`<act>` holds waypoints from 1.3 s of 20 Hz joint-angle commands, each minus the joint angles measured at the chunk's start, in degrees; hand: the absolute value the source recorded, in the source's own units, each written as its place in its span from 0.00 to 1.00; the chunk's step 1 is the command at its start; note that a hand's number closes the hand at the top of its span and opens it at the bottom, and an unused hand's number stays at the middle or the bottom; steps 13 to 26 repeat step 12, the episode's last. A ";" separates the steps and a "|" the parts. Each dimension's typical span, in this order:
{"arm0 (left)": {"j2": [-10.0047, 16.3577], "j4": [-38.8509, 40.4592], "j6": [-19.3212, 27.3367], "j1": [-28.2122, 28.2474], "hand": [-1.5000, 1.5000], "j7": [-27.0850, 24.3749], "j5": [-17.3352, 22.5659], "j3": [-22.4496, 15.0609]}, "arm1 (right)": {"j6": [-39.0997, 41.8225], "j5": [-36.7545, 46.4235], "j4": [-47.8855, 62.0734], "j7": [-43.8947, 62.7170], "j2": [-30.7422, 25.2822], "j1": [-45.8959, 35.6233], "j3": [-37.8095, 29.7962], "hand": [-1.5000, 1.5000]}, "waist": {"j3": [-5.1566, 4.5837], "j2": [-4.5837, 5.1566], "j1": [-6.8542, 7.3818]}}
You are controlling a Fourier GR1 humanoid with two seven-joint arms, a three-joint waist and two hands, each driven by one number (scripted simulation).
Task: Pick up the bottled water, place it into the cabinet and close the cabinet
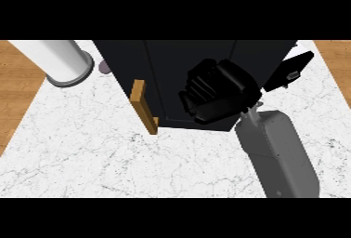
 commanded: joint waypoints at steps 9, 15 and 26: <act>-0.75 -2.26 -0.46 0.48 0.00 4.38 2.45 1.98 | -0.80 -4.58 11.93 -1.59 1.27 -11.49 0.27 1.00 | -0.74 1.42 1.04; -1.57 0.16 -2.50 -1.29 0.00 3.75 1.30 1.16 | -1.97 -3.79 13.37 -4.32 1.25 -11.39 1.42 1.00 | -0.81 1.54 1.61; -1.57 0.16 -2.50 -1.29 0.00 3.75 1.30 1.16 | -1.97 -3.79 13.37 -4.32 1.25 -11.39 1.42 1.00 | -0.81 1.54 1.61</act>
